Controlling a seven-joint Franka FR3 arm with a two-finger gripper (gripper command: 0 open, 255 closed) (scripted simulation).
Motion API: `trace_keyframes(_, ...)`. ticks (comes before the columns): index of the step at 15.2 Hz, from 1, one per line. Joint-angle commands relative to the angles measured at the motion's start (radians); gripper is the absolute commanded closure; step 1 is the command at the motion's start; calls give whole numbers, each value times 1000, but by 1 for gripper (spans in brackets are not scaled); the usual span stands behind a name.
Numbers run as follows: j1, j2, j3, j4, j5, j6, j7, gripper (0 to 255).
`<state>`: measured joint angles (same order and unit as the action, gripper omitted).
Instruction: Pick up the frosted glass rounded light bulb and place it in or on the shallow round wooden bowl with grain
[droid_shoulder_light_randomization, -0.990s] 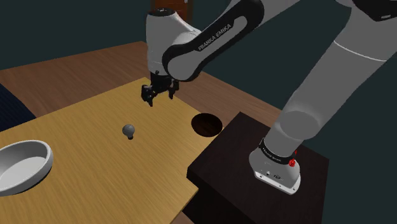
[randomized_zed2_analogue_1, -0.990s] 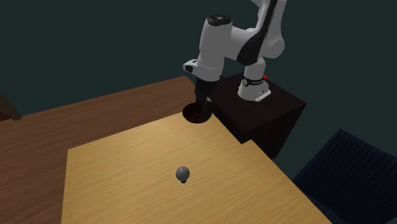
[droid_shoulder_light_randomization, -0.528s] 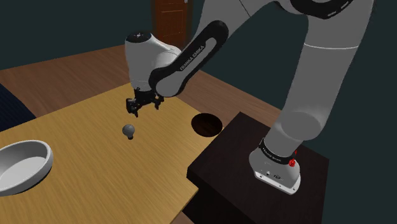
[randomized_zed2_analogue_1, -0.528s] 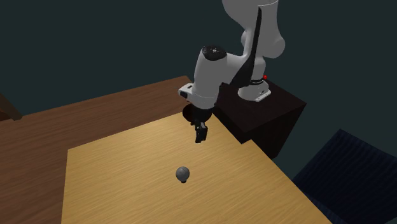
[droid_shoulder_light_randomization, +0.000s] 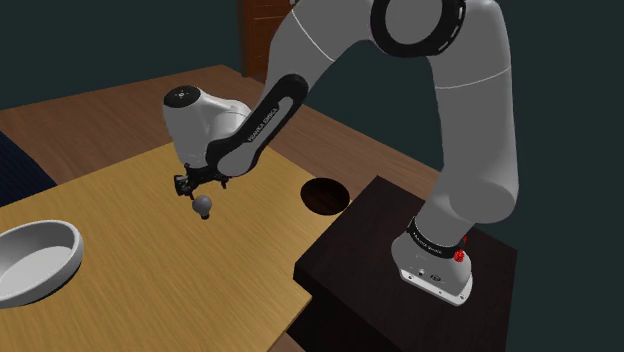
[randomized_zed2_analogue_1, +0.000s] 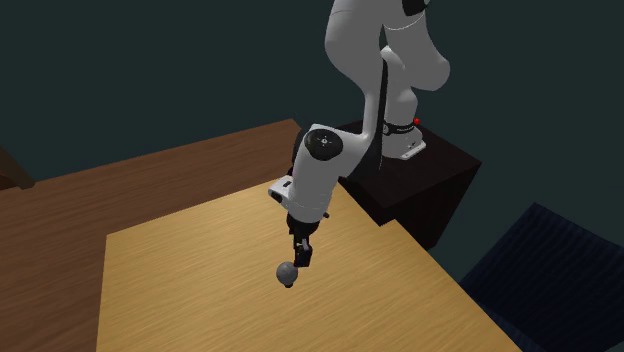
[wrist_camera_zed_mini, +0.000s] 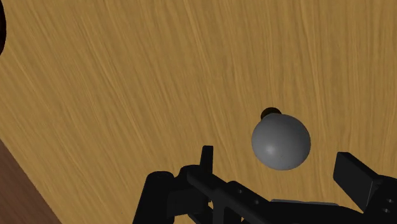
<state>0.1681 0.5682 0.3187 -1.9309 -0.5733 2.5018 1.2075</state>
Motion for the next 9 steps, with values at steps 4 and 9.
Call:
trace_keyframes(4, 57, 142, -40, 149, -35, -12, 41, 0)
trace_keyframes(9, 67, 201, -61, 177, -56, 19, 52, 0)
